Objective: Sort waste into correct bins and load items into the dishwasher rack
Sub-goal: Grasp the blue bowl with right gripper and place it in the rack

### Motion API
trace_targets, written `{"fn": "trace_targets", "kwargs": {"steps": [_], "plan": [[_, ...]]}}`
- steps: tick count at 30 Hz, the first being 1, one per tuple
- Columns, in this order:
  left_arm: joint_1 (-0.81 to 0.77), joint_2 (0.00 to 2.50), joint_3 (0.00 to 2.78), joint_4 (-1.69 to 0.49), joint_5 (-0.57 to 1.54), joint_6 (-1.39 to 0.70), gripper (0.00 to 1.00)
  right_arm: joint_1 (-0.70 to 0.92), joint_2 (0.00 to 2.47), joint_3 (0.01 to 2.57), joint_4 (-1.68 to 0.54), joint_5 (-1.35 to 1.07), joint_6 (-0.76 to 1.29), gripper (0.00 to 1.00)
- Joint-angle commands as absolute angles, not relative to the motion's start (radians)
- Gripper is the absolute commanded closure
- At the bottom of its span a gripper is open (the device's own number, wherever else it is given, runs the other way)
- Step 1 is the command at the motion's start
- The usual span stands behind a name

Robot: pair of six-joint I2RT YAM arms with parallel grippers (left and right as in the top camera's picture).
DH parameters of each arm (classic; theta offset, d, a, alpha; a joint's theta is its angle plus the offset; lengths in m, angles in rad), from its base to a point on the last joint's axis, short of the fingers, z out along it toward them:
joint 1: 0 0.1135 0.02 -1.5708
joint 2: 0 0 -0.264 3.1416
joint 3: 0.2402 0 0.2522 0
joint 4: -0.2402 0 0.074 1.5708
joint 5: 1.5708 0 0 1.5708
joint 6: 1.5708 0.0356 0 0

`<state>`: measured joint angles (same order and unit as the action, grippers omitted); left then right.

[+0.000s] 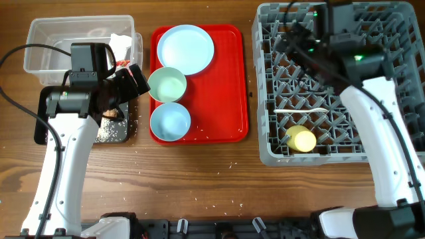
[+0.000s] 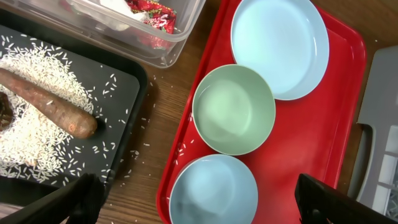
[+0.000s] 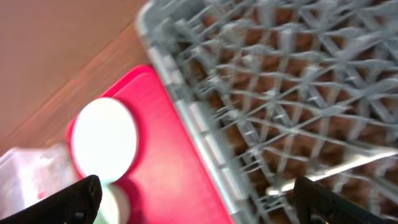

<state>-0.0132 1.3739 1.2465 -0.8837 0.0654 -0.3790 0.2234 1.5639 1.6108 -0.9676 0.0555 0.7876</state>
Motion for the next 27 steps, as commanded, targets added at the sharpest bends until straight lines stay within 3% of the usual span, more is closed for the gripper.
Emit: {"fn": "trace_targets", "kwargs": {"steps": [1, 5, 10, 15, 17, 20, 27], "plan": [[-0.015, 1.364, 1.263, -0.884, 0.055, -0.374, 0.0, 0.308, 1.596, 1.611, -0.88, -0.034, 0.769, 0.0], [-0.014, 1.363, 1.264, -0.88, 0.043, -0.371, 0.0, 0.485, 1.726, 1.611, -0.786, -0.137, 0.623, 0.01], [0.034, 1.309, 1.292, -0.886, 0.044, -0.29, 0.0, 0.634, 1.888, 1.611, -0.783, -0.167, 0.628, 0.01], [0.139, 1.211, 1.317, -0.88, 0.02, -0.205, 0.0, 0.709, 2.014, 1.611, -0.796, -0.196, 0.628, 0.18], [0.197, 1.199, 1.317, -0.882, -0.001, -0.205, 0.0, 0.711, 2.072, 1.611, -0.799, -0.237, 0.628, 0.35], [0.221, 1.201, 1.317, -0.882, -0.001, -0.205, 0.0, 0.713, 2.091, 1.611, -0.783, -0.246, 0.628, 0.5], [0.221, 1.201, 1.317, -0.882, -0.001, -0.205, 0.0, 0.743, 2.125, 1.608, -0.738, -0.26, 0.564, 0.52]]}}
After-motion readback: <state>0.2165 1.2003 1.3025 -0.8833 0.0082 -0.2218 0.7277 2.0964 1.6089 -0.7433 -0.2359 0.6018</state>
